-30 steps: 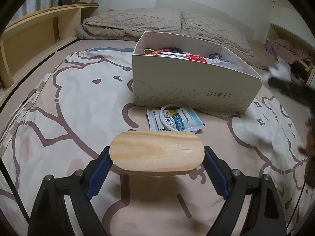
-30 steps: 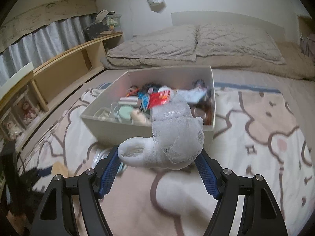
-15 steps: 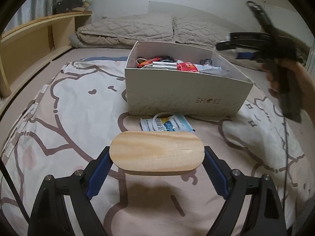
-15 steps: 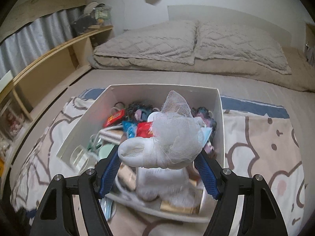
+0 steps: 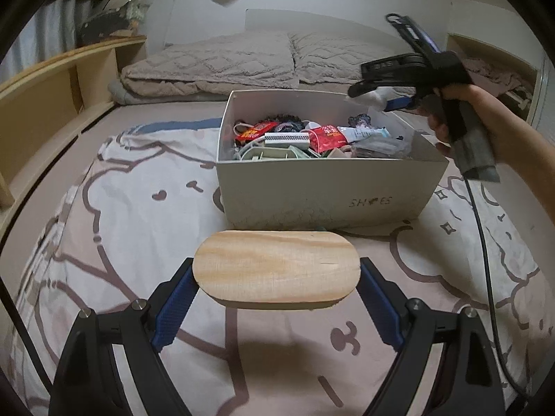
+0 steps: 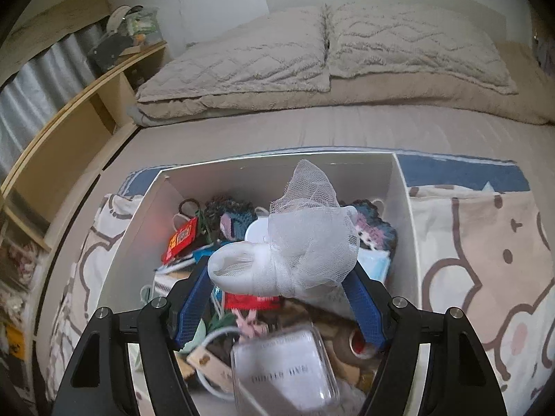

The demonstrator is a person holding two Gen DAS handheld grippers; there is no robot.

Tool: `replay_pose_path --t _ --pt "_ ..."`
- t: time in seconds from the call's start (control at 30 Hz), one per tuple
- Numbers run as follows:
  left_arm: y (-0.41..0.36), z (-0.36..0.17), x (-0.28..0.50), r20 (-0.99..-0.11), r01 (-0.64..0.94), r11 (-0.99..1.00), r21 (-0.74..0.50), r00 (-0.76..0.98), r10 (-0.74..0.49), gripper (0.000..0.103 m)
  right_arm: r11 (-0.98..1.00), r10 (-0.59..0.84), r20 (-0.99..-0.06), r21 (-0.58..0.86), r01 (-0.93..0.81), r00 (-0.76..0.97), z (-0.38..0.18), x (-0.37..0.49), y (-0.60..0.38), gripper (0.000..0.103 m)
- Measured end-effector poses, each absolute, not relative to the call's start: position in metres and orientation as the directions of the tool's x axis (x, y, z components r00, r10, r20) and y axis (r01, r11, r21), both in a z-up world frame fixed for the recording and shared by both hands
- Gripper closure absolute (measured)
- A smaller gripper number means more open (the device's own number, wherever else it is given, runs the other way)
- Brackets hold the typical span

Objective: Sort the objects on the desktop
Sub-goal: 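Lower the mesh bundle into the shoe box and open the right tool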

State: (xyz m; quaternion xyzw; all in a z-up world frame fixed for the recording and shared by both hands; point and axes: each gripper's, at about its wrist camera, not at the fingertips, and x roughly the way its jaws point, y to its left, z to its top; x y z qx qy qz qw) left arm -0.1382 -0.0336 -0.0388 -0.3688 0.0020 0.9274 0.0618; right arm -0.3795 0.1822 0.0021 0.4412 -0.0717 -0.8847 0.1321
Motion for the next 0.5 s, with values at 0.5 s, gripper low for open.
replay_pose_path --t 0.5 --pt "-0.042 -0.017 -0.179 -0.641 -0.118 -0.993 -0.004 -0.762 0.093 0.013 -0.965 -0.236 -0.831 0.260 0.024 -0.503 -0.023 -0.451 0.180 0.028"
